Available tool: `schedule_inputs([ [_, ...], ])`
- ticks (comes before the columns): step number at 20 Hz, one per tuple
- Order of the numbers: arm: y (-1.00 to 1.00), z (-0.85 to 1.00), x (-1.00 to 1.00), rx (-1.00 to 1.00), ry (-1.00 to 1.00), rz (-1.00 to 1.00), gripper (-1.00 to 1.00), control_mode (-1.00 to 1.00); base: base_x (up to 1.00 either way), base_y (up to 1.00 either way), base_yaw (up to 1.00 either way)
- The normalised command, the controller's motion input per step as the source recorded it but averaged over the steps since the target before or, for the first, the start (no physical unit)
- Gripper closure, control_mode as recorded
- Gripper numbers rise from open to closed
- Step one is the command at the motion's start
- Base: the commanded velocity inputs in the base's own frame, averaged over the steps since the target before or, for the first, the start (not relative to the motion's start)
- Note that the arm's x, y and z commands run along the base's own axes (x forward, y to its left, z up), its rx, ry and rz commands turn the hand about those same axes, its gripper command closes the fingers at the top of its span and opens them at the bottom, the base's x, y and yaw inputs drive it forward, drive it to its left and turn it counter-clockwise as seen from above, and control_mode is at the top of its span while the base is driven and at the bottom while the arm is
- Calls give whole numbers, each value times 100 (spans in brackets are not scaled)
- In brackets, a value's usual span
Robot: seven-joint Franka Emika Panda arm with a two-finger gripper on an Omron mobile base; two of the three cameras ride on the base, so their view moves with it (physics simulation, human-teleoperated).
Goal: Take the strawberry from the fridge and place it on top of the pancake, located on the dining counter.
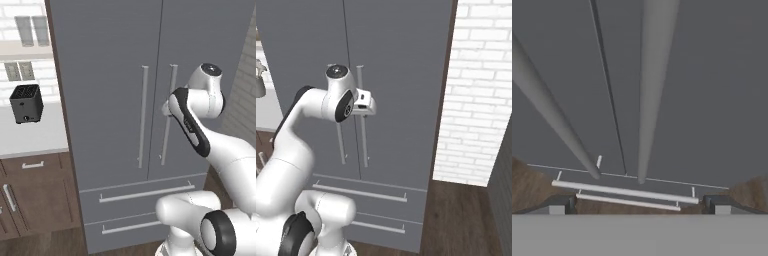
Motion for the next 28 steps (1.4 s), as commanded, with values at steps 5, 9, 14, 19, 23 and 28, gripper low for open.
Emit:
schedule_inputs([
  [5,12,0,34,0,0,0,-100,-100,0,0,0],
  [9,0,0,17,0,-6,0,-100,-100,0,0,0],
  [14,-5,0,11,0,-14,0,-100,-100,0,0,0],
  [19,0,0,46,0,-12,0,-100,-100,0,0,0],
  [23,0,0,51,0,-1,-1,-100,-100,0,0,0],
  [28,0,0,45,0,0,-2,-100,-100,0,0,0],
])
